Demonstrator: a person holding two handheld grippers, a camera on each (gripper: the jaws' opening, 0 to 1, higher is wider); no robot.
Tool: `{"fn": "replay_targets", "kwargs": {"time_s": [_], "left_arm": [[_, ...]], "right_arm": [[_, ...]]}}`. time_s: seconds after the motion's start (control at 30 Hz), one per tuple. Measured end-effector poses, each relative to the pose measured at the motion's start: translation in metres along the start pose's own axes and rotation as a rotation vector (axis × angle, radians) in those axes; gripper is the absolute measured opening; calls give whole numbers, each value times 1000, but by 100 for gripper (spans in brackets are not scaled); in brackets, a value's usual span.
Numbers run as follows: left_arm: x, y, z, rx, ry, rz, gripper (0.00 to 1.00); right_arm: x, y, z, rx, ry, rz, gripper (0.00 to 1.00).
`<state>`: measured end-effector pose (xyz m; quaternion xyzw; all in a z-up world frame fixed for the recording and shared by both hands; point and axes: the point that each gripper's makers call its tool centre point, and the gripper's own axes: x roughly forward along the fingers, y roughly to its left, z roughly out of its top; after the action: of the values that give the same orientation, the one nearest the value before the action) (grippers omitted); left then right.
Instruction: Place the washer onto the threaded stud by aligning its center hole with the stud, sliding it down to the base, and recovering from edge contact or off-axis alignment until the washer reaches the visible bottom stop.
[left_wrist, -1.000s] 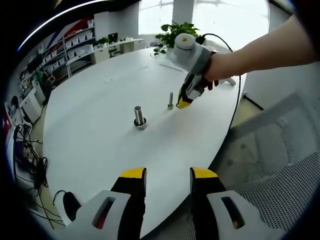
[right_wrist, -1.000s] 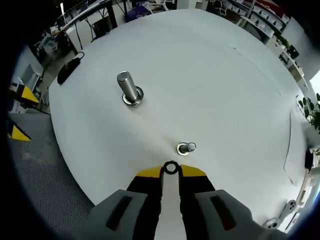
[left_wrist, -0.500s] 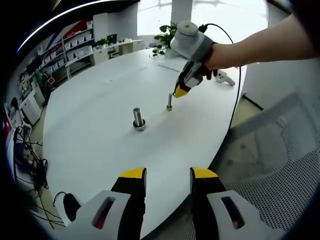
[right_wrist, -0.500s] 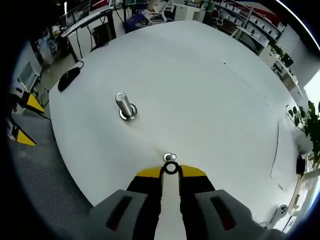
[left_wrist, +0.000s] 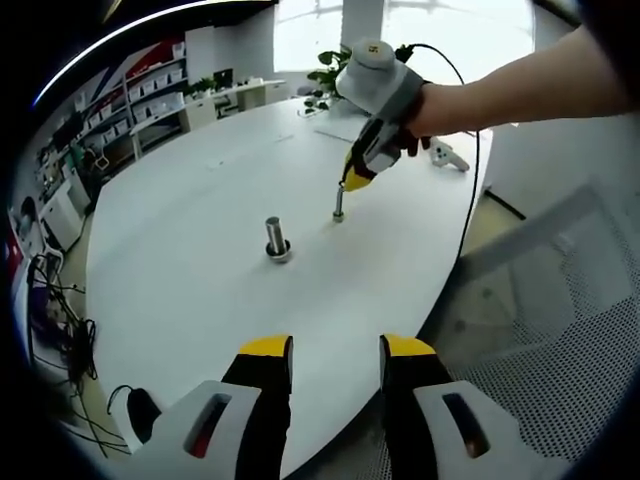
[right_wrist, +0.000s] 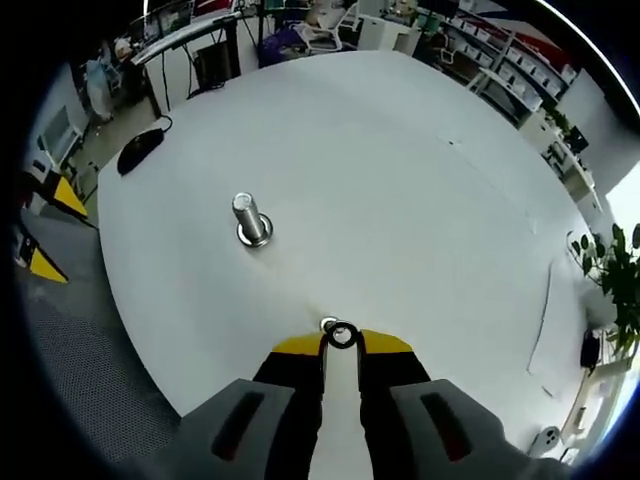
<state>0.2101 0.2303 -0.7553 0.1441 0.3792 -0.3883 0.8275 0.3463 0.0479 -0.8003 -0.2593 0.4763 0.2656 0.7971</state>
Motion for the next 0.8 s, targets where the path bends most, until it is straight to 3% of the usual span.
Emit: {"fn": "replay_targets", "kwargs": {"time_s": [0.8], "left_arm": [[2, 2, -5, -14, 16, 4, 33]], "right_arm": [[32, 1, -5, -28, 65, 47, 14]]}}
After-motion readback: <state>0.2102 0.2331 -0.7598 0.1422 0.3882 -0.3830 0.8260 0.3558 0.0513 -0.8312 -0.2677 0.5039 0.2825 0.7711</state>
